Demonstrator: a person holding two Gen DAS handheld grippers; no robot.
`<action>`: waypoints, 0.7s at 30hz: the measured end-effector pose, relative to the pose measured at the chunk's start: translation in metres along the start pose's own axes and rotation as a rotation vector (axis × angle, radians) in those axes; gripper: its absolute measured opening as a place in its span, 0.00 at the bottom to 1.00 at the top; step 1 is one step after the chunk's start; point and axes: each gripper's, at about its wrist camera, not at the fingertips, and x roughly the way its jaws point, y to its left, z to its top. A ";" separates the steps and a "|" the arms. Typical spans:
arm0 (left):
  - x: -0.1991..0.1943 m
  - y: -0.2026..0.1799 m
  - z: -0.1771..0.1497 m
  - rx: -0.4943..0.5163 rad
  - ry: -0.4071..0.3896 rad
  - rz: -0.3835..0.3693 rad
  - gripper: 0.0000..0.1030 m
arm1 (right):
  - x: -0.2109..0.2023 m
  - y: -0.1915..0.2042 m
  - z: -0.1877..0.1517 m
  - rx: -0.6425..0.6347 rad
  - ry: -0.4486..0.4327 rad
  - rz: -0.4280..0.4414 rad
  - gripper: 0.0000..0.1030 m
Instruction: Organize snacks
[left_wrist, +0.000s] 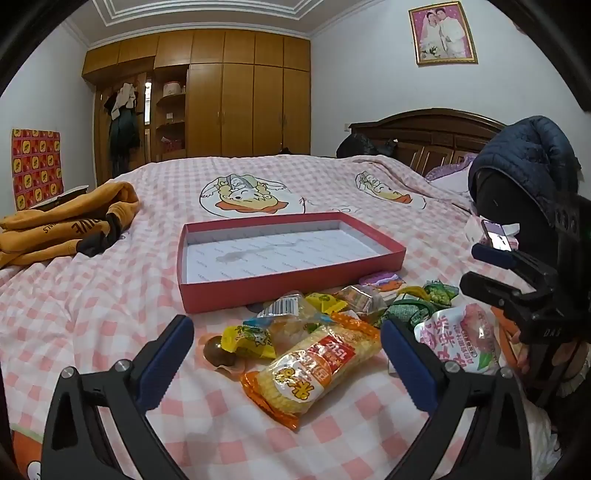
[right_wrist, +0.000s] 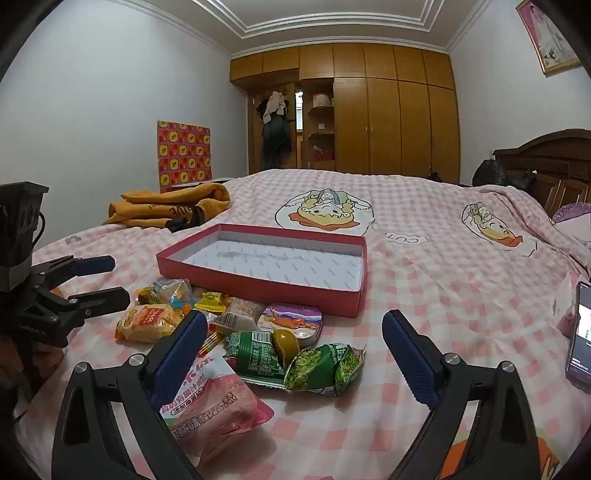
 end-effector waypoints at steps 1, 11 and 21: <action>0.000 -0.001 0.000 0.003 0.000 0.002 1.00 | 0.000 0.000 0.000 -0.003 -0.002 -0.002 0.95; 0.001 0.000 0.000 -0.013 -0.005 -0.009 1.00 | 0.000 0.000 0.000 -0.005 0.000 -0.002 0.95; 0.000 0.003 0.000 -0.018 -0.004 -0.010 1.00 | 0.000 0.000 0.000 -0.008 0.001 -0.003 0.95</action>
